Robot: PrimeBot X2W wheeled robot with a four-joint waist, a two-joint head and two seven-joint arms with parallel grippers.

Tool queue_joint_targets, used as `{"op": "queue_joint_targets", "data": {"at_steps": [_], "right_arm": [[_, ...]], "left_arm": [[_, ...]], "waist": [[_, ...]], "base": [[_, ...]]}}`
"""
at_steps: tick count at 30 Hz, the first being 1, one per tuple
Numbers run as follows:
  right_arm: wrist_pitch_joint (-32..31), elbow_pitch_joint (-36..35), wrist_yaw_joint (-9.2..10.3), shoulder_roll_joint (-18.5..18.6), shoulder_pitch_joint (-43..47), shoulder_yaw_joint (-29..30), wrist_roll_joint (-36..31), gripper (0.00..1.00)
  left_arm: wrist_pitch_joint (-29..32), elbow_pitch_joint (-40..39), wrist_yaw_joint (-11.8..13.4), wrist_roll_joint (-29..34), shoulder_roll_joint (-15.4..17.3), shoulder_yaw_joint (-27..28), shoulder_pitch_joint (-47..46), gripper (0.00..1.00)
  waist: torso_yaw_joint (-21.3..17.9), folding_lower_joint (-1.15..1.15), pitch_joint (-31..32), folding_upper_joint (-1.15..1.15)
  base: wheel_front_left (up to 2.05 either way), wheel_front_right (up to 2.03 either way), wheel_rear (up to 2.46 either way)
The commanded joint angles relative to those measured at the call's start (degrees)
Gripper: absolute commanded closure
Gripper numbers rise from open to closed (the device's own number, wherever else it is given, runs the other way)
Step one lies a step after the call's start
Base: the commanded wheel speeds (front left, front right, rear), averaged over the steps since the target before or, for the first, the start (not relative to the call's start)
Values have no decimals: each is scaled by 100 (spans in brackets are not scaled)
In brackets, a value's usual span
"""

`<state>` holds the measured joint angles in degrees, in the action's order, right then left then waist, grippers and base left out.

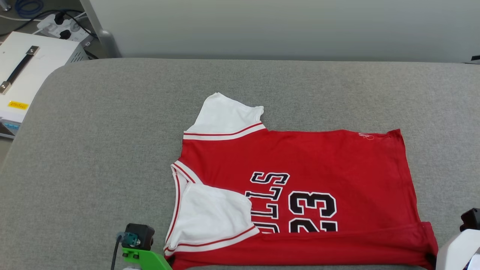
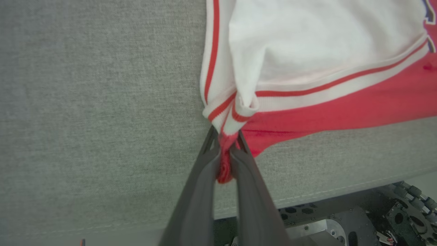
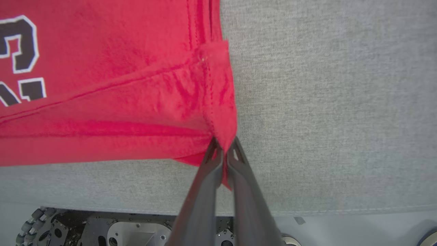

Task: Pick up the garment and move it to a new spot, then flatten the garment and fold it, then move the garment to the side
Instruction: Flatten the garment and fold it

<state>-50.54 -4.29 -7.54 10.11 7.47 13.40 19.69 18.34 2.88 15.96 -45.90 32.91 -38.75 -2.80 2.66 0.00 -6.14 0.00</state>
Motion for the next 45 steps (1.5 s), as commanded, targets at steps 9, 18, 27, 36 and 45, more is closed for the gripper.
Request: {"op": "queue_joint_targets", "data": {"at_steps": [9,18,27,36,45], "right_arm": [[616,172,5,61,-277,-33,337,0],[2171,-389,5,137,-534,-220,471,0],[3807,-581,5,173,-576,-549,291,0],[4284,-501,5,-120,-858,-900,42,0],[4407,-557,5,-250,-1380,-1185,41,0]], "left_arm": [[-641,202,-39,93,-95,219,-197,0],[-2329,-104,-495,421,-269,554,-424,0],[-3319,-209,-800,909,-682,1021,-713,0],[-3170,207,-1223,1425,-488,1354,-1601,0],[-872,1116,-2175,1348,215,979,-4051,0]], "waist": [[32,0,199,0],[-25,0,427,0],[-226,0,189,0],[-764,0,-541,0],[-1363,0,-1487,0]], "base": [[0,0,0],[0,0,0],[0,0,0],[0,0,0],[0,0,0]]}}
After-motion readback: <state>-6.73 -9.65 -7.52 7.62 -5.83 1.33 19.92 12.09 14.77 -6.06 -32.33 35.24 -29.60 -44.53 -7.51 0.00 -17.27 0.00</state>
